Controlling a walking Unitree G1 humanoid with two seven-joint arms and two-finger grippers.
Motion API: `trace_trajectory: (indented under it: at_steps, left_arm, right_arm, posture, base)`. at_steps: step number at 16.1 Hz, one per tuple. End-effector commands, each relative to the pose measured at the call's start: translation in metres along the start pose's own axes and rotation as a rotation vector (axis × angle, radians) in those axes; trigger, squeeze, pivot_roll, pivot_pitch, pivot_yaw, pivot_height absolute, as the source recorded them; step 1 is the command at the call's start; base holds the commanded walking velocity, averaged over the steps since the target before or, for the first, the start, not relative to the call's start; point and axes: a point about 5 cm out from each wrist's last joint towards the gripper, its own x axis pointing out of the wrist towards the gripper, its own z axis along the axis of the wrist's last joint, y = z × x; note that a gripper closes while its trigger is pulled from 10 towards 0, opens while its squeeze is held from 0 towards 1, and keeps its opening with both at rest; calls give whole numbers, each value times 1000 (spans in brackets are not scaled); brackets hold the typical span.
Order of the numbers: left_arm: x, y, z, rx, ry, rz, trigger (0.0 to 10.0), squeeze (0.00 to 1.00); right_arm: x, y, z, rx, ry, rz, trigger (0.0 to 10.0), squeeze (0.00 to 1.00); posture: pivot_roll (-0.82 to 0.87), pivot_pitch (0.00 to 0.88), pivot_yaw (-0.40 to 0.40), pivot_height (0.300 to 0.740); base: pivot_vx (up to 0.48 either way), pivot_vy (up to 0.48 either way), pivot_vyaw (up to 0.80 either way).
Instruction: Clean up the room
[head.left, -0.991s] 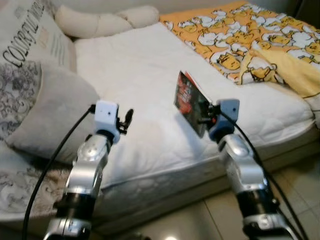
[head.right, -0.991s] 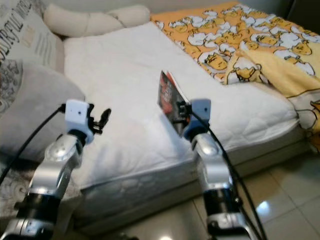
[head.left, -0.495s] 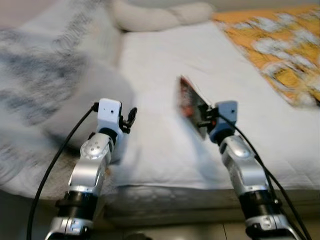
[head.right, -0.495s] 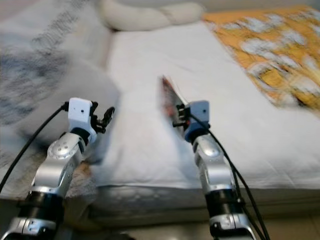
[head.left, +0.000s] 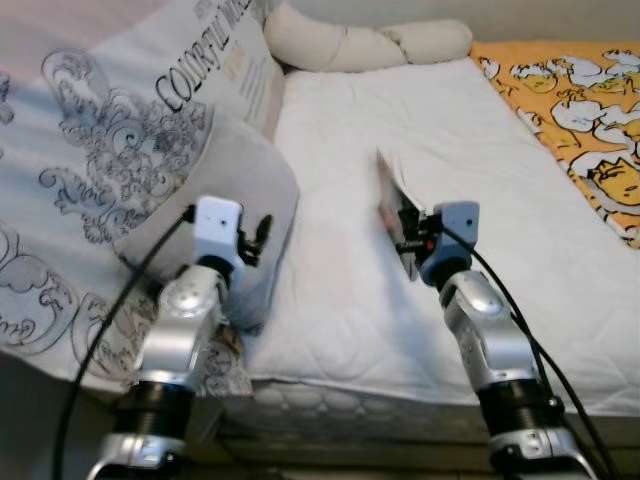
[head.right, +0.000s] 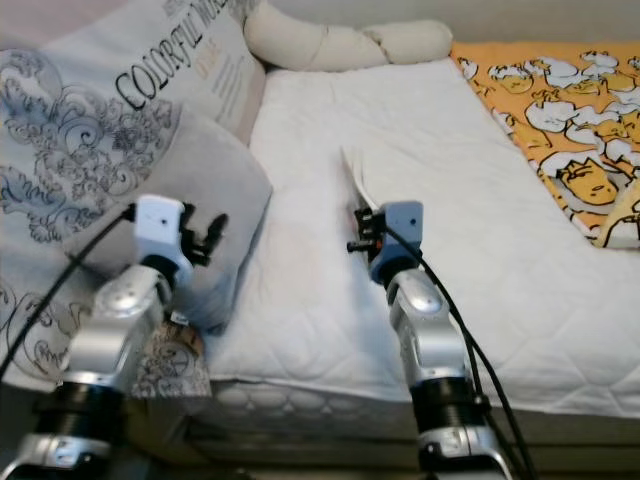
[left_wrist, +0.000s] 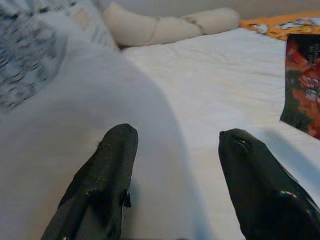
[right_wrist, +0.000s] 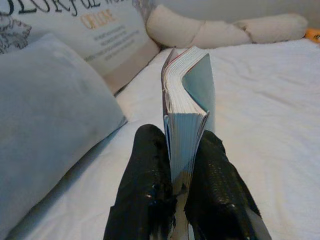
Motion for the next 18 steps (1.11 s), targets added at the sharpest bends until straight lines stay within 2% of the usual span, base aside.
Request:
trace_trajectory:
  at_steps: [1,15,18]
  left_arm:
    - [1,3,3,3,-7,9,10000,0]
    - [1,2,4,-10,-10,1,10000,0]
    - [0,-1,0,-7,11,-8,10000,0]
  right_arm:
    - [4,10,11,1,-41,43,10000,0]
    - [5,8,11,8,-41,29,10000,0]
    - [4,7,12,53,-40,35,10000,0]
  posture:
    - [-2,0,77,740]
    - [-1,0,73,740]
    - [1,0,69,740]
  base:
    - [277,0,0]
    - [282,0,0]
    - [0,0,0]
